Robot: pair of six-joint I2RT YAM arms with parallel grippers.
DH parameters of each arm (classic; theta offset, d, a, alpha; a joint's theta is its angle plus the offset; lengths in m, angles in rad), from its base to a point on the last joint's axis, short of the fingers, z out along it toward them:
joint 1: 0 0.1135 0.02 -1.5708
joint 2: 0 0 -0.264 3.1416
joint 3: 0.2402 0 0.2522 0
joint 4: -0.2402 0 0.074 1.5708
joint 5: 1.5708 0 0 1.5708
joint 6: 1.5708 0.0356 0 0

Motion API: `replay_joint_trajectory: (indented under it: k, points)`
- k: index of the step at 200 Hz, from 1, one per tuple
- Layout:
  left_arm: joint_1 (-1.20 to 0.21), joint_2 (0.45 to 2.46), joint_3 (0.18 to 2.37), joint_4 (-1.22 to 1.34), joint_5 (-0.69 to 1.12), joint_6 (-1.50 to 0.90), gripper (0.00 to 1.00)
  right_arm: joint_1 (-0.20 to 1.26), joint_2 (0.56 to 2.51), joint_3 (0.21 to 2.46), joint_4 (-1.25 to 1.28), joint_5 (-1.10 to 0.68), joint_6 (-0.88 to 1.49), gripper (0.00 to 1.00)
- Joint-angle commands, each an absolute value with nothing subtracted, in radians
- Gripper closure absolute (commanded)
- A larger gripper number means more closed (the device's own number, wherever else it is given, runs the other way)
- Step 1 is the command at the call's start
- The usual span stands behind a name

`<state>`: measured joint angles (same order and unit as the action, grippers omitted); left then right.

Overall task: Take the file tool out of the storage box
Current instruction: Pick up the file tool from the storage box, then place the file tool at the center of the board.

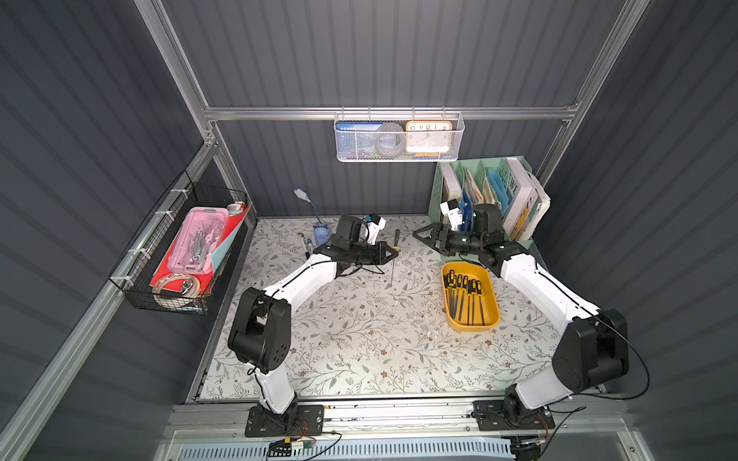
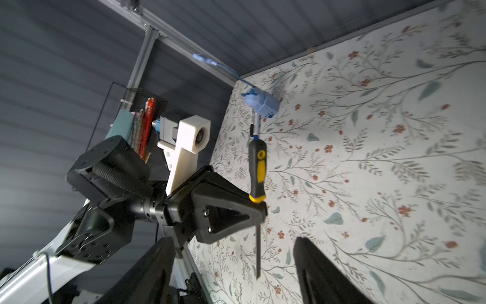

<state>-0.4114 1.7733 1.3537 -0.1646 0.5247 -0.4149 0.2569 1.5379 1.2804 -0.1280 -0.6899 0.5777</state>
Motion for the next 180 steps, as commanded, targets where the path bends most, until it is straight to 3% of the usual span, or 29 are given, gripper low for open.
replay_joint_trajectory:
  k: [1,25,80,180]
  points:
    - [-0.393,1.747,1.332,-0.406,0.088,-0.450,1.00,0.244,1.483,1.264,-0.232,-0.514,0.497,0.22]
    - [-0.380,1.794,1.320,-0.583,-0.105,-0.465,1.00,0.238,1.479,1.249,-0.254,-0.490,0.484,0.22]
    - [-0.306,1.841,1.295,-0.776,-0.345,-0.443,1.00,0.238,1.506,1.230,-0.284,-0.492,0.489,0.22]
    - [-0.261,1.984,1.314,-0.729,-0.418,-0.382,1.00,0.238,1.537,1.213,-0.314,-0.516,0.489,0.23]
